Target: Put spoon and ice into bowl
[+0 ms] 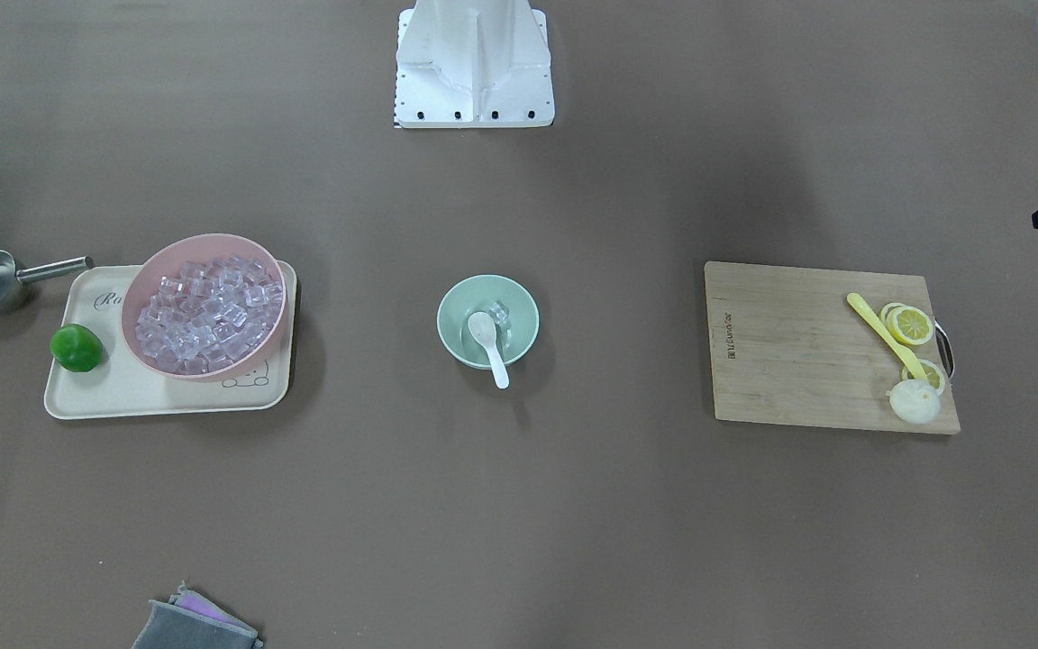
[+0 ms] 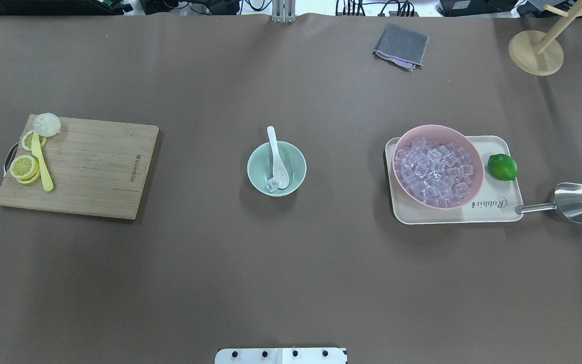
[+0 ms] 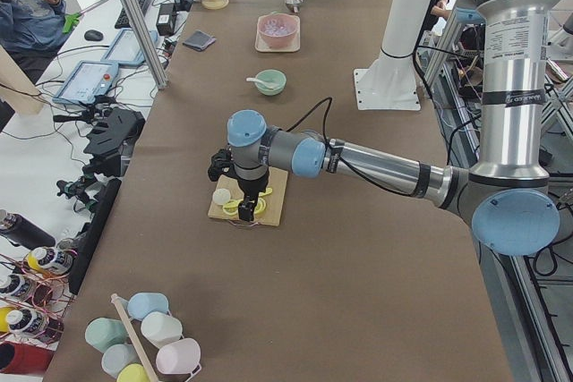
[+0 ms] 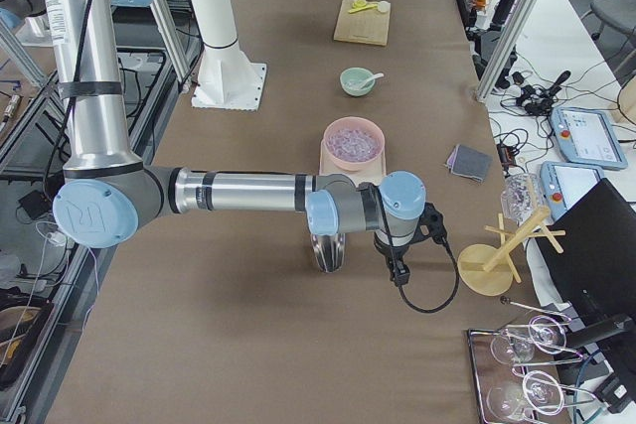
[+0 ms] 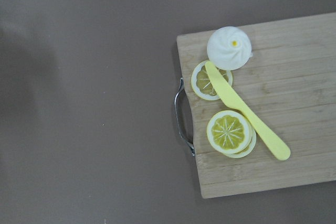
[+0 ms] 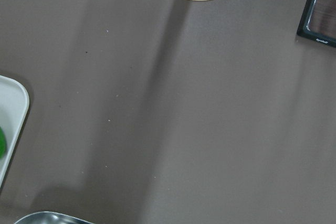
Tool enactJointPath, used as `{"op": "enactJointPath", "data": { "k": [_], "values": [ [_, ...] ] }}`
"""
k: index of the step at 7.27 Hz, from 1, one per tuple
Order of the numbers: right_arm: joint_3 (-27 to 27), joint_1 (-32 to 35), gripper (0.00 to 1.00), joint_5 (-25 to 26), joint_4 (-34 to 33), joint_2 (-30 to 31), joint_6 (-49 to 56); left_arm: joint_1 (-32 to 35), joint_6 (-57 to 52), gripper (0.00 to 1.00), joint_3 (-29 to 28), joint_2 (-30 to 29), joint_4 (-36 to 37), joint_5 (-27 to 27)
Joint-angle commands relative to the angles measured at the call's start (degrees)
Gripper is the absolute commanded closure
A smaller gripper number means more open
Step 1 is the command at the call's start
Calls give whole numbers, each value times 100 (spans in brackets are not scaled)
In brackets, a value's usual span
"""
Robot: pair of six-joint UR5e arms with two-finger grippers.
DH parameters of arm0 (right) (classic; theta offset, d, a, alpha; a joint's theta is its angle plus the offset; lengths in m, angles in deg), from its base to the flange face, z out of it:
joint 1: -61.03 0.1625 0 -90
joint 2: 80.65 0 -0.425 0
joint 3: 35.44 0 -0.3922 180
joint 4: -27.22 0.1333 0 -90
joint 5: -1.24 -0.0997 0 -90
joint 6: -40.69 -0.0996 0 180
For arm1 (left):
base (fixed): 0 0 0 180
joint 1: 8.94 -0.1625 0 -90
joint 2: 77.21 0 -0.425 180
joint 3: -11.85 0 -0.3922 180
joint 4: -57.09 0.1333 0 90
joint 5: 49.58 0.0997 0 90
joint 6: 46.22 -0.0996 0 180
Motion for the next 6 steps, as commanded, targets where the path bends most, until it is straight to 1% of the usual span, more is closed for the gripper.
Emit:
{"op": "enactJointPath", "data": {
  "k": [1,3,6],
  "values": [
    [4,29,0,260,38,144,-28,353,-58,2,-127,15,3,-46],
    [-48,29,0,243,47,188,-54,469,-66,2,-171,7,29,-11],
    [-13,29,0,243,47,206,-55,601,-84,2,-785,-98,-14,-20]
  ]
}}
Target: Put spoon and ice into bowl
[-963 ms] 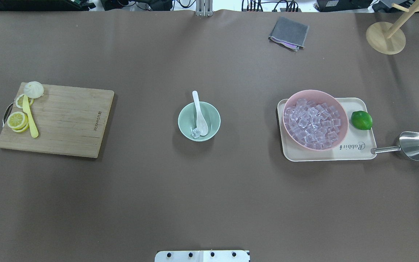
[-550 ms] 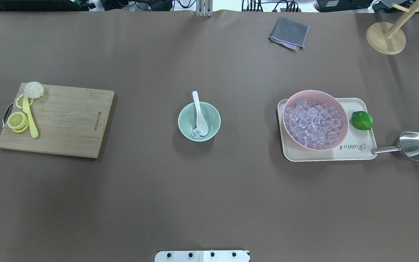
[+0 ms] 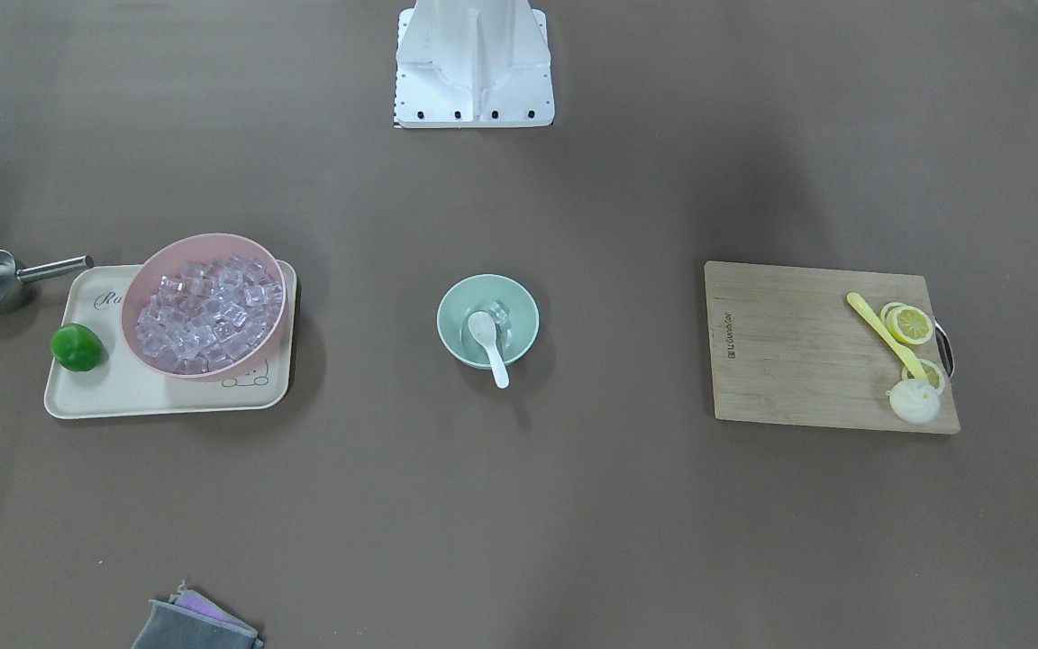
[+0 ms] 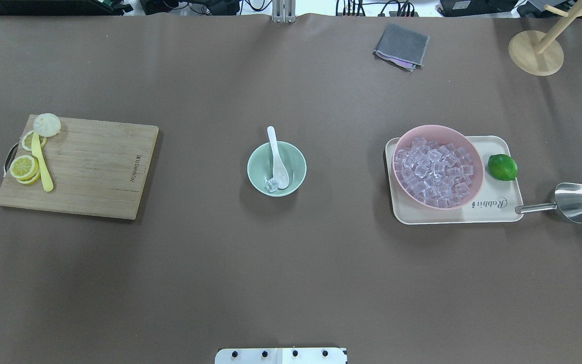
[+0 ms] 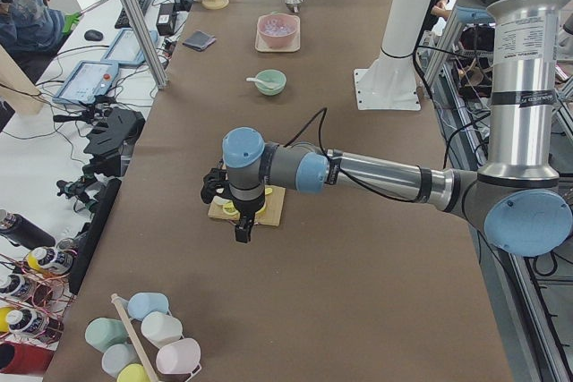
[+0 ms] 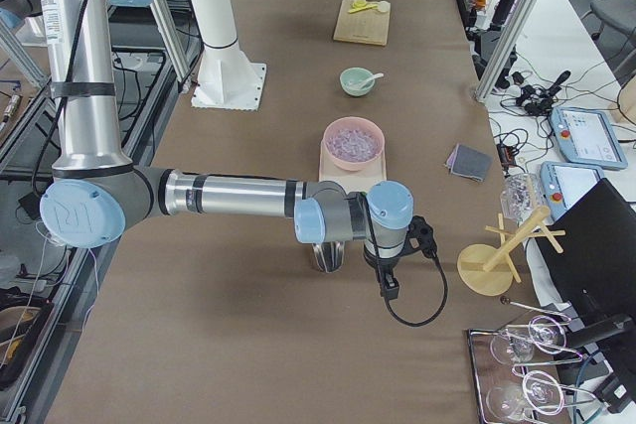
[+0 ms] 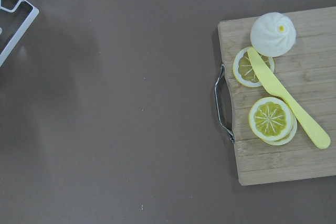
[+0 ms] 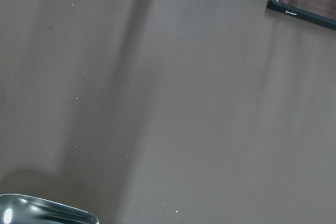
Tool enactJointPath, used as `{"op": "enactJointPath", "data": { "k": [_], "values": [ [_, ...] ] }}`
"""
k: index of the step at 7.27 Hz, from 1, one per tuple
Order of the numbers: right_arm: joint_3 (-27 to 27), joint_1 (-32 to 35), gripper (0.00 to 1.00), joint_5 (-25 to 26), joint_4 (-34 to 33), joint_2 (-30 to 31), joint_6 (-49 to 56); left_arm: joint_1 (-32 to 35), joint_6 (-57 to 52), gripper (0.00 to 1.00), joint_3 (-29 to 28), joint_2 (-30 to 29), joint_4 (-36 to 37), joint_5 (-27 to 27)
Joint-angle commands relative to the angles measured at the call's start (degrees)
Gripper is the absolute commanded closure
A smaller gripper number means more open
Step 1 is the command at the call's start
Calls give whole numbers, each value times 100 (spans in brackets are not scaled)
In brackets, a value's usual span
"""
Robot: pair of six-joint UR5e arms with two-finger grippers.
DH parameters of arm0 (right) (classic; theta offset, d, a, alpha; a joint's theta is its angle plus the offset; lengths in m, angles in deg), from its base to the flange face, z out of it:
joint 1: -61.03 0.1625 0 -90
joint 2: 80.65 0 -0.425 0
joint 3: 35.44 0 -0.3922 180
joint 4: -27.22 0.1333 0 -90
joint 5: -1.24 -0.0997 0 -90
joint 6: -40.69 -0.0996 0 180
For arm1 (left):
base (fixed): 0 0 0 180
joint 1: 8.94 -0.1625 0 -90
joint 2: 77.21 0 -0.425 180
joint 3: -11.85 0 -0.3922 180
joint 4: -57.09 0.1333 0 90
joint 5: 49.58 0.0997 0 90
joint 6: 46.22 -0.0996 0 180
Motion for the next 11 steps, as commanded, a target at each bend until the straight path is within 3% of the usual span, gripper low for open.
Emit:
{"op": "enactJointPath", "data": {
  "k": [1,4,6,11],
  "values": [
    [73,-6,0,-5,-9,62,-2,68,-1,2,-300,-113,-18,-2],
    [65,-6,0,-22,-9,97,-2,358,-10,2,-344,-131,-36,7],
    [-259,-6,0,-93,0,246,-2,428,-19,2,-396,-131,-71,7],
    [-190,-6,0,-119,0,413,16,446,-45,2,-274,-122,-71,-11]
  ]
}}
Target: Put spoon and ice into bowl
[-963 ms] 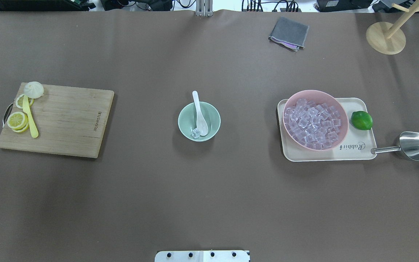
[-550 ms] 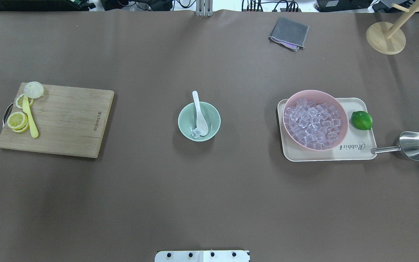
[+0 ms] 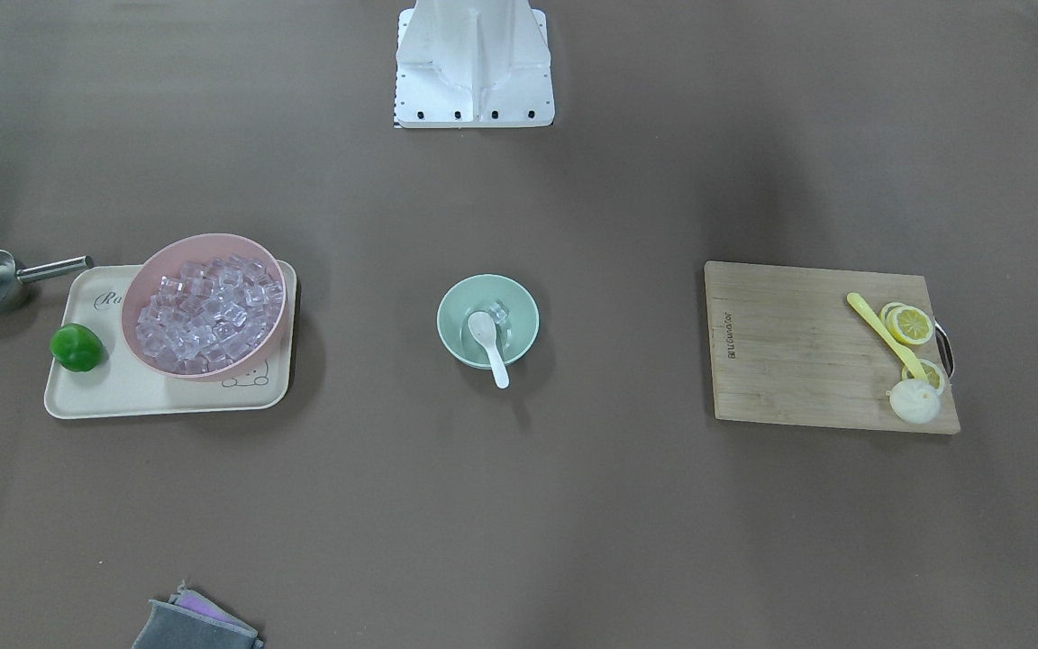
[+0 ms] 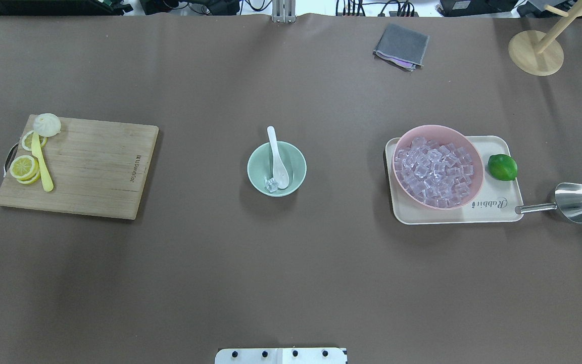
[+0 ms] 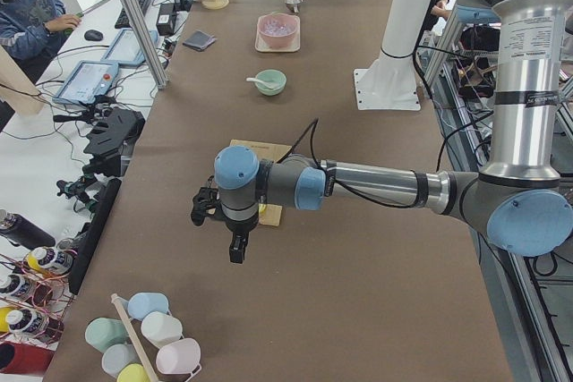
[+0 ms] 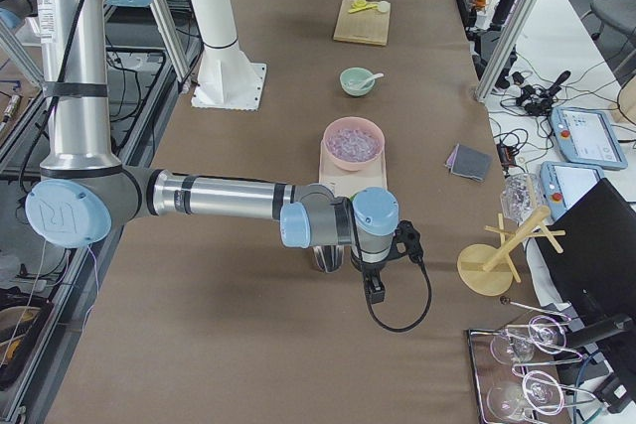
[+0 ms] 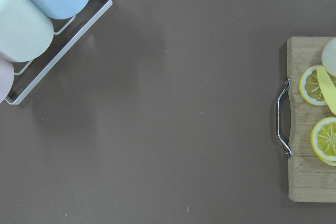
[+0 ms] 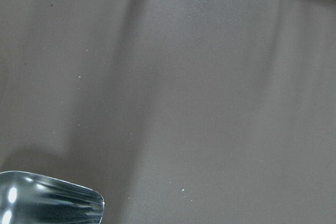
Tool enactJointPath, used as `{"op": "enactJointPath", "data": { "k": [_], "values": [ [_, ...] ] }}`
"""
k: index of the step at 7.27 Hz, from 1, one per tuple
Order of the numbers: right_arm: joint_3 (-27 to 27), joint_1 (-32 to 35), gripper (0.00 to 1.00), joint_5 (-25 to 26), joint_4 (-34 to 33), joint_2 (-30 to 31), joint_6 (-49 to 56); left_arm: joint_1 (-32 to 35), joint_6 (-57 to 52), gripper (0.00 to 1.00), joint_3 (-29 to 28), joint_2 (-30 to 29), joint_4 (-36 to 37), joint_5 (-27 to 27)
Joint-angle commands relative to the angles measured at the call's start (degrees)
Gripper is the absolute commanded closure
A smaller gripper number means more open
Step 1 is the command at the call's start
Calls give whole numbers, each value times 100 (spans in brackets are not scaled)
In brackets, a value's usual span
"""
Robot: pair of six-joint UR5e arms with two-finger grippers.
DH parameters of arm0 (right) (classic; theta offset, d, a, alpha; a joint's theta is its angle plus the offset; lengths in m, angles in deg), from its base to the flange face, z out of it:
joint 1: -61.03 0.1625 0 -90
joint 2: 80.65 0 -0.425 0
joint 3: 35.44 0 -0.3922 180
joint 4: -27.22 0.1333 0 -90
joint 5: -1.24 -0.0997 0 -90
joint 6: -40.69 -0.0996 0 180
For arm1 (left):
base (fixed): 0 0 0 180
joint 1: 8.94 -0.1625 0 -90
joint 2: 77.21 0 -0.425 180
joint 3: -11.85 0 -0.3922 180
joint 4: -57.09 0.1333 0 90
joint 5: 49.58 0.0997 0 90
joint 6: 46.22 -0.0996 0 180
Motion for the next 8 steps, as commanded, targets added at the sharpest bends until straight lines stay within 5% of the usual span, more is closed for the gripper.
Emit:
{"op": "enactJointPath", "data": {
  "k": [1,8],
  "values": [
    [-10,-7,0,-14,12,98,19,-8,-9,2,9,-18,0,13],
    [-80,-7,0,-31,47,300,28,1,26,2,-142,193,0,-4]
  ]
}}
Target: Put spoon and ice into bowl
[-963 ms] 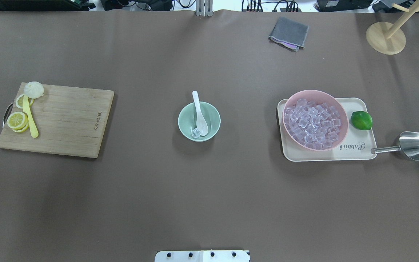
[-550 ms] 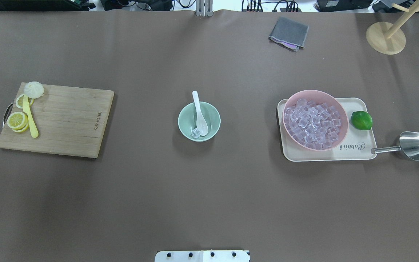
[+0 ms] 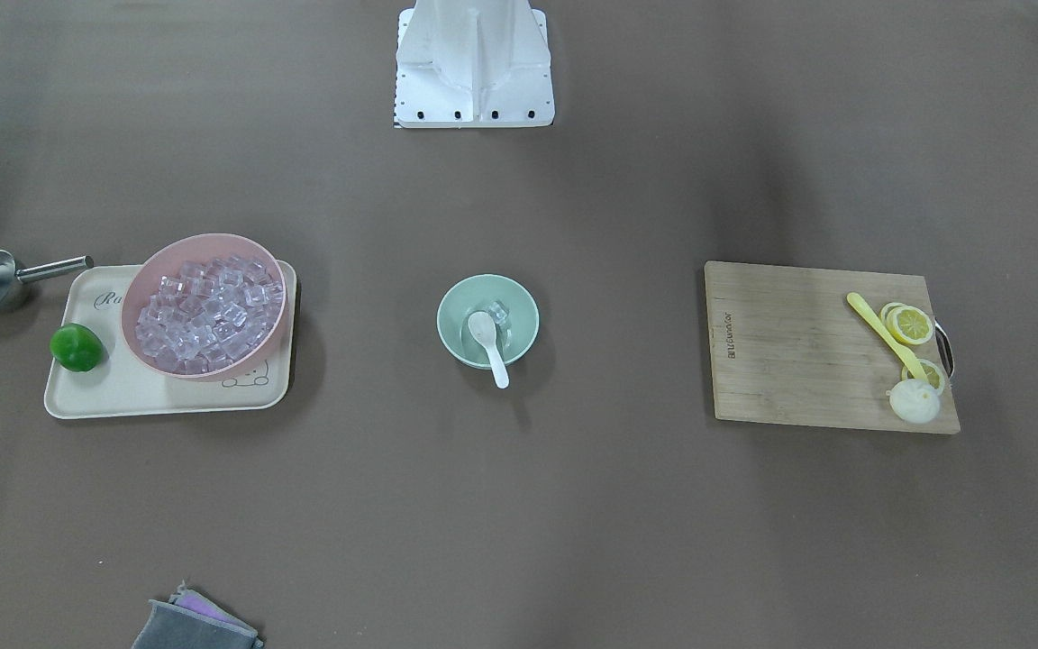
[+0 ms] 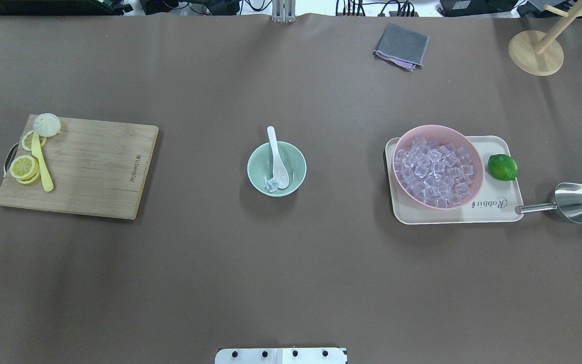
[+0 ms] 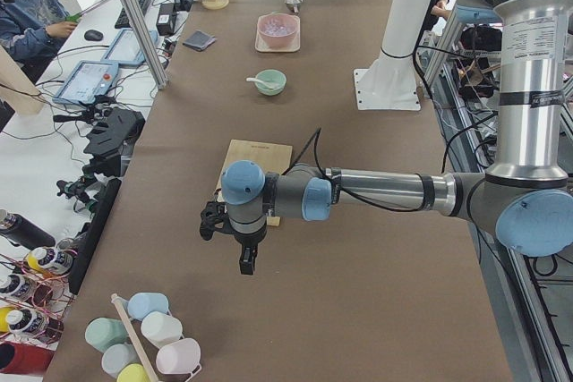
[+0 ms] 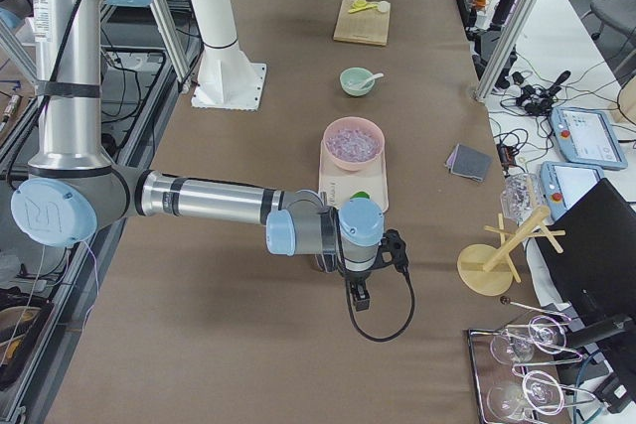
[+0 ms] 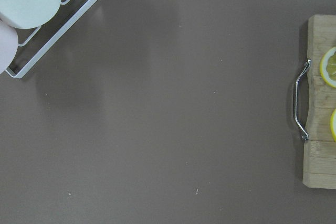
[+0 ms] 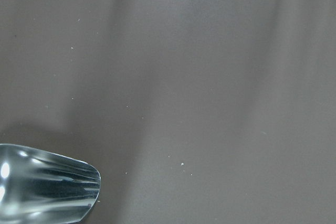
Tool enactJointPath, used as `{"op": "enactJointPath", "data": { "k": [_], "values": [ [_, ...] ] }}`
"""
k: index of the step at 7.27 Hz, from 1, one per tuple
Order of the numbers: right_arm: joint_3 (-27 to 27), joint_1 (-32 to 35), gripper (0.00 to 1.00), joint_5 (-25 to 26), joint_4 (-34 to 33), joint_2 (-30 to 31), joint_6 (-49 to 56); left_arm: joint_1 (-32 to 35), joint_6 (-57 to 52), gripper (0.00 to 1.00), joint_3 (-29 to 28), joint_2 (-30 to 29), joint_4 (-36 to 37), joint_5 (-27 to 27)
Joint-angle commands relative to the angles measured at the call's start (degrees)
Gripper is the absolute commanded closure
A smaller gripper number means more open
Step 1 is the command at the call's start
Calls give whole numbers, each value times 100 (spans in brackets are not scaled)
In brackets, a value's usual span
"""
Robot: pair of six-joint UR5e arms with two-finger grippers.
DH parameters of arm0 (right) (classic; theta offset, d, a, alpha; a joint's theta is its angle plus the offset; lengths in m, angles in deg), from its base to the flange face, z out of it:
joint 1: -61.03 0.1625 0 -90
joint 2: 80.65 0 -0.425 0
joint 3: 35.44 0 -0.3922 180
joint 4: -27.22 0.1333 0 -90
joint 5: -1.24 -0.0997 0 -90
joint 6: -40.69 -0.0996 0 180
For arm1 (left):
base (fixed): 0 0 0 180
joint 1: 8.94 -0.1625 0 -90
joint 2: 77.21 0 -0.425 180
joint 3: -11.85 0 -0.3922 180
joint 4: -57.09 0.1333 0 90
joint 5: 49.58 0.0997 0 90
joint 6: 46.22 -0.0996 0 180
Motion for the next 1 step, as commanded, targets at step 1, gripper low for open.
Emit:
{"op": "enactJointPath", "data": {
  "k": [1],
  "values": [
    [-14,0,0,-6,4,37,9,4,-3,2,42,-27,-9,-5]
  ]
}}
